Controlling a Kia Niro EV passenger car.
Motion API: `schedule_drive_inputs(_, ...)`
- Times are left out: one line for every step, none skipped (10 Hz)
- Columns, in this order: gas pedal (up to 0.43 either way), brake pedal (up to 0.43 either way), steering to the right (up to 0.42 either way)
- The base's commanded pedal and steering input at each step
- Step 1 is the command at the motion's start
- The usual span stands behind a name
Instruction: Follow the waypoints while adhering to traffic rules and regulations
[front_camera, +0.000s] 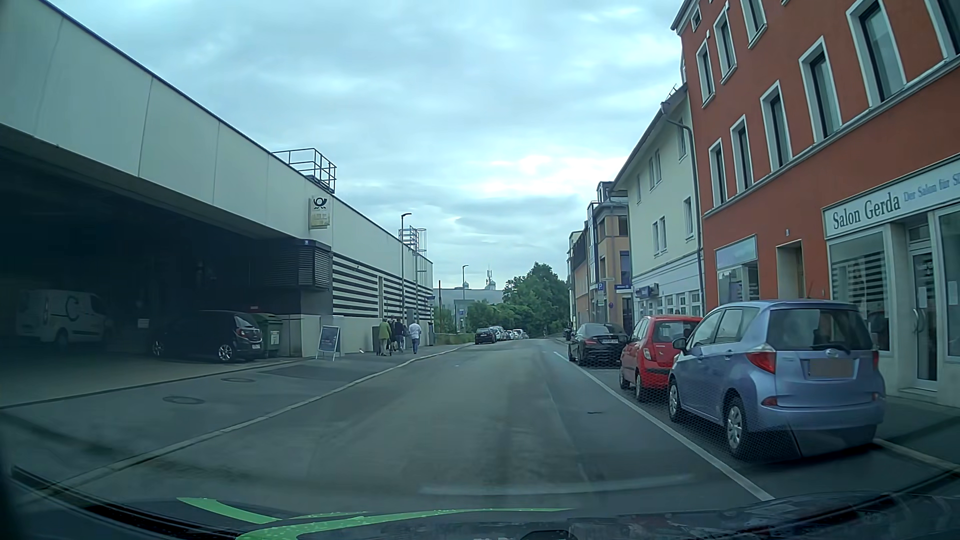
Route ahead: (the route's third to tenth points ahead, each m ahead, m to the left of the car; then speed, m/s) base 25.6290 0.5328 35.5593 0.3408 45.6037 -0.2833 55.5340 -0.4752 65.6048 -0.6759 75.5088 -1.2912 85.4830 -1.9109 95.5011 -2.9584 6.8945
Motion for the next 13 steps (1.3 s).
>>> schedule_drive_inputs(0.13, 0.0, 0.006)
schedule_drive_inputs(0.13, 0.0, 0.006)
schedule_drive_inputs(0.13, 0.0, 0.006)
schedule_drive_inputs(0.13, 0.0, 0.006)
schedule_drive_inputs(0.11, 0.0, 0.006)
schedule_drive_inputs(0.11, 0.0, 0.006)
schedule_drive_inputs(0.11, 0.0, 0.006)
schedule_drive_inputs(0.067, 0.0, 0.006)
schedule_drive_inputs(0.0, 0.0, 0.006)
schedule_drive_inputs(0.0, 0.0, 0.006)
schedule_drive_inputs(0.0, 0.0, 0.006)
schedule_drive_inputs(0.0, 0.0, 0.006)
schedule_drive_inputs(0.0, 0.0, 0.006)
